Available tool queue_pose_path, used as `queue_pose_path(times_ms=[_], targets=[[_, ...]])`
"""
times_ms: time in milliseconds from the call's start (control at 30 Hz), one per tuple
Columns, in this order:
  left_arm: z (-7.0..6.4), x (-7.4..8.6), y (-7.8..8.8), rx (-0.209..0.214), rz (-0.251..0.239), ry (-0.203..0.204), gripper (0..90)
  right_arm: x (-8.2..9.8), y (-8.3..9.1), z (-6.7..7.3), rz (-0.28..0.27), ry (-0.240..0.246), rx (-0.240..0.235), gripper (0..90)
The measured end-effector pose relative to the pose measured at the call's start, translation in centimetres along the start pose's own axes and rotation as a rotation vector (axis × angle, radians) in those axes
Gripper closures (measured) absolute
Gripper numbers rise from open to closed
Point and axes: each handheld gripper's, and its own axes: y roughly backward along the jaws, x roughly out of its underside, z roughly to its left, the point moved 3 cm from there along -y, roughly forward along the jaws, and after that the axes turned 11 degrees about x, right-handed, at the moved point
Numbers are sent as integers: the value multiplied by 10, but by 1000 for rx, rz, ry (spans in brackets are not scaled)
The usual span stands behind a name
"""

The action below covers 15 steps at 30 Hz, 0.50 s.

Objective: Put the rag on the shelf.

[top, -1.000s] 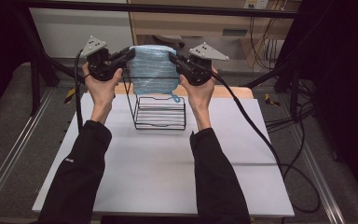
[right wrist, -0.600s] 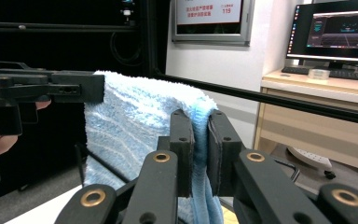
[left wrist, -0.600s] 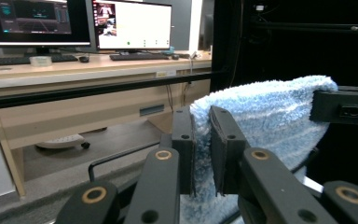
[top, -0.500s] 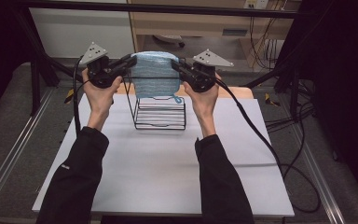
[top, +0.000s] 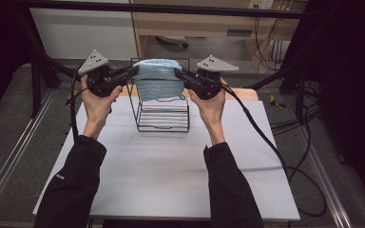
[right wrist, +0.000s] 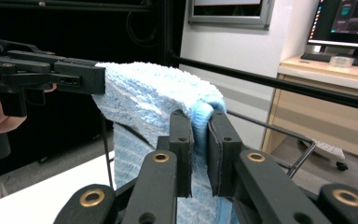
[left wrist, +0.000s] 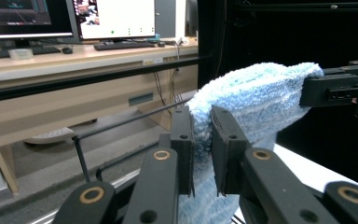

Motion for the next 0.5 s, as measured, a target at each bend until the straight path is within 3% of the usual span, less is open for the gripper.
queue_pose_path(times_ms=[267, 500], targets=[[-8, 8, 6, 17, 51, -28, 789, 5, 6, 5, 50, 30, -32, 821], [-13, 16, 10, 20, 78, -12, 779, 8, 8, 9, 74, 60, -43, 818]])
